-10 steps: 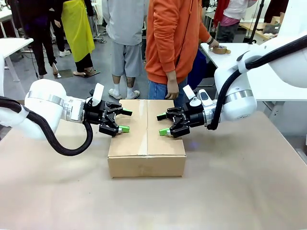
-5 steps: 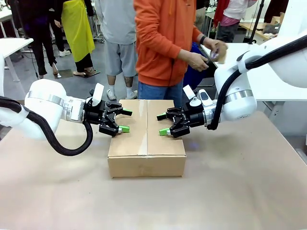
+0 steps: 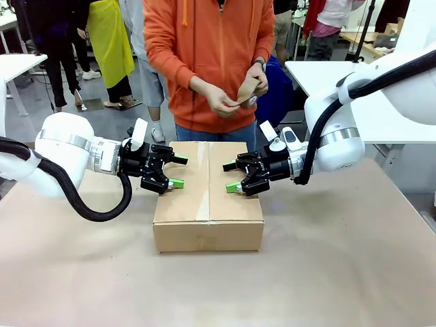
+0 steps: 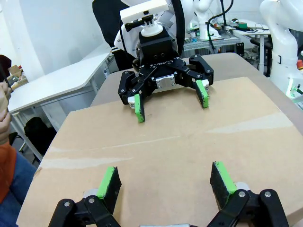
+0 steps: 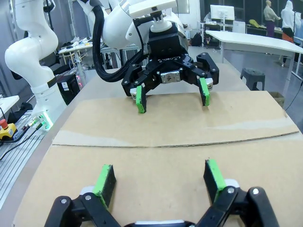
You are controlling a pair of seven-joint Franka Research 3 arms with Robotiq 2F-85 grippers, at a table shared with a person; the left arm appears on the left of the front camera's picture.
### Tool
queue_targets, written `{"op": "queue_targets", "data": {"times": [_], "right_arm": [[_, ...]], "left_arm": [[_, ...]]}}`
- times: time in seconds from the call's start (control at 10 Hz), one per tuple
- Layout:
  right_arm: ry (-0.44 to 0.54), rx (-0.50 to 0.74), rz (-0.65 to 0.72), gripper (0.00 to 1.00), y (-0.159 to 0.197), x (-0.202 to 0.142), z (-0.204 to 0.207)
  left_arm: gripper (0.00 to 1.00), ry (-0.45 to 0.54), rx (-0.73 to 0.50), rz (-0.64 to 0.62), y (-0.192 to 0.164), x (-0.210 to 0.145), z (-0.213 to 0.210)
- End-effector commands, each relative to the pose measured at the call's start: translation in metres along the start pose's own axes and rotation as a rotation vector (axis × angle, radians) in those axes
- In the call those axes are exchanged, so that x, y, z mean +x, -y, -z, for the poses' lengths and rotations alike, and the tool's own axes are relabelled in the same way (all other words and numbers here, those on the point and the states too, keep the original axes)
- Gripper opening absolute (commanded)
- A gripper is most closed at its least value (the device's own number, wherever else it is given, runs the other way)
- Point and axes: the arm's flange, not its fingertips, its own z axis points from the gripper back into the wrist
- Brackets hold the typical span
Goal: Pack the gift set into the box.
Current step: Press and hold the closed box until the human finishes sealing it.
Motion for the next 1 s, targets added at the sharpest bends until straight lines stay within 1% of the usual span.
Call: {"op": "queue_targets", "data": {"times": [0.0, 0.9], "right_arm": [[-0.007, -0.005, 0.004, 1.00, -0.0031, -0.0014, 0.0000], [-0.007, -0.005, 0.004, 1.00, -0.0031, -0.0014, 0.0000]], "left_arm": [[1.00, -0.002, -0.002, -0.005, 0.0015, -0.0031, 0.0007], [1.00, -0.002, -0.002, -0.005, 0.0015, -0.0031, 0.0007]]}}
